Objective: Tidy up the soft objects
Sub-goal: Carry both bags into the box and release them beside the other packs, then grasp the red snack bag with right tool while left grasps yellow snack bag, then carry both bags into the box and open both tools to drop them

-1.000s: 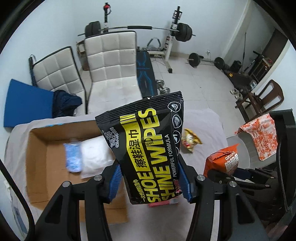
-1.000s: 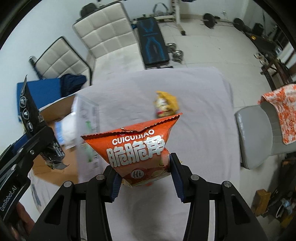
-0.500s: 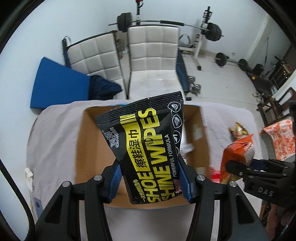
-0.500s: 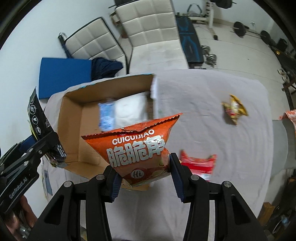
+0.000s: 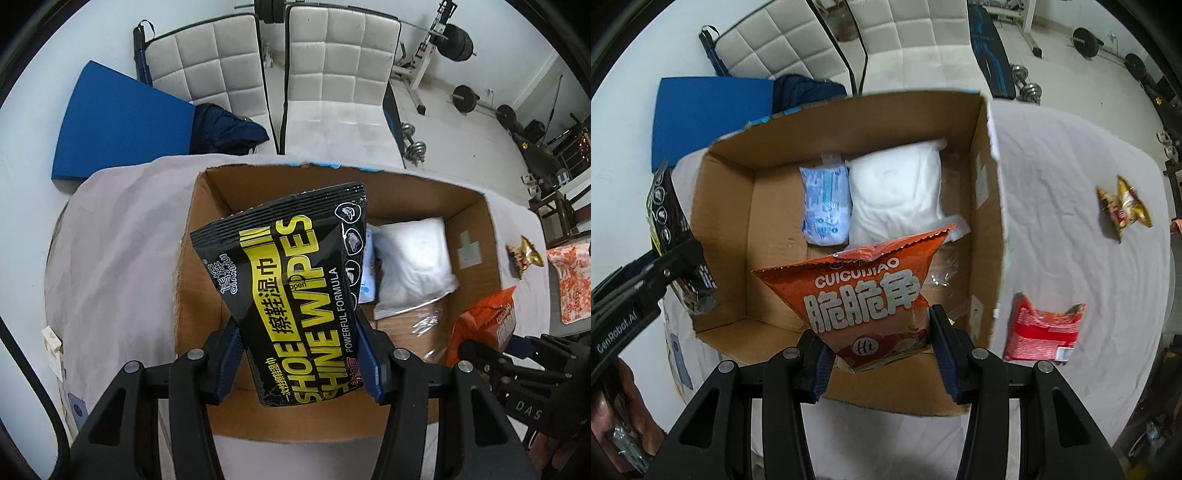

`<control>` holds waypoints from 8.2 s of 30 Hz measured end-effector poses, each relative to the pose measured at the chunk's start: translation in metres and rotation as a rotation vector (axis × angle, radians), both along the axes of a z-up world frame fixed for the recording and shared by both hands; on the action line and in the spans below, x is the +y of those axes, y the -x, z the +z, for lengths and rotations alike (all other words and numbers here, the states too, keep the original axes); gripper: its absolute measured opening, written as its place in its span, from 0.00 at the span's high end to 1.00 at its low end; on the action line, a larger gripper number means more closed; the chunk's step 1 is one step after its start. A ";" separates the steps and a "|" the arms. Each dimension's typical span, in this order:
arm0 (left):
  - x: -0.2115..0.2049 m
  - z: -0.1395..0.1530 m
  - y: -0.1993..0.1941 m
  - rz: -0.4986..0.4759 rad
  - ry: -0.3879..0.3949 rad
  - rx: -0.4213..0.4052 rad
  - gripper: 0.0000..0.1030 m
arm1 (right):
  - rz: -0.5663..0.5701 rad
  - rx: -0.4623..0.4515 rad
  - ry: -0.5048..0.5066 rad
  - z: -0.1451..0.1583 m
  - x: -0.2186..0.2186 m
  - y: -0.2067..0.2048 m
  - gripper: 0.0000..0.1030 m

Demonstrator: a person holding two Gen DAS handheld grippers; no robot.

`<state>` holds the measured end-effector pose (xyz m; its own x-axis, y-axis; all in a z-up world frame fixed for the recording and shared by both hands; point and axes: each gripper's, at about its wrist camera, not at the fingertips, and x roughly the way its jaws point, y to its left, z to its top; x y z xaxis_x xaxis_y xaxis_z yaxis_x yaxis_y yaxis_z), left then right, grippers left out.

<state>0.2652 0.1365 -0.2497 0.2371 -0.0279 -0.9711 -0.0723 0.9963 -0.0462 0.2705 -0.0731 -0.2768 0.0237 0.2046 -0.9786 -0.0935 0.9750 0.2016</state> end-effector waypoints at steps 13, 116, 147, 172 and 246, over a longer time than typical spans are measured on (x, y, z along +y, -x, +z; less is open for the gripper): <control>0.006 -0.055 -0.032 -0.025 0.009 0.080 0.50 | -0.001 0.094 0.059 -0.064 0.013 0.001 0.51; -0.130 -0.028 0.041 -0.033 -0.041 0.053 0.05 | -0.312 0.176 0.130 -0.131 -0.166 0.015 0.00; -0.416 -0.094 -0.105 -0.509 0.043 0.074 0.06 | -0.520 0.153 0.160 -0.111 -0.411 -0.033 0.12; -0.446 -0.120 -0.120 -0.511 0.061 0.101 0.65 | -0.442 0.124 0.163 -0.106 -0.402 -0.046 0.12; -0.005 0.040 0.068 0.000 0.028 -0.084 0.67 | -0.003 -0.140 0.020 0.072 0.021 0.052 0.13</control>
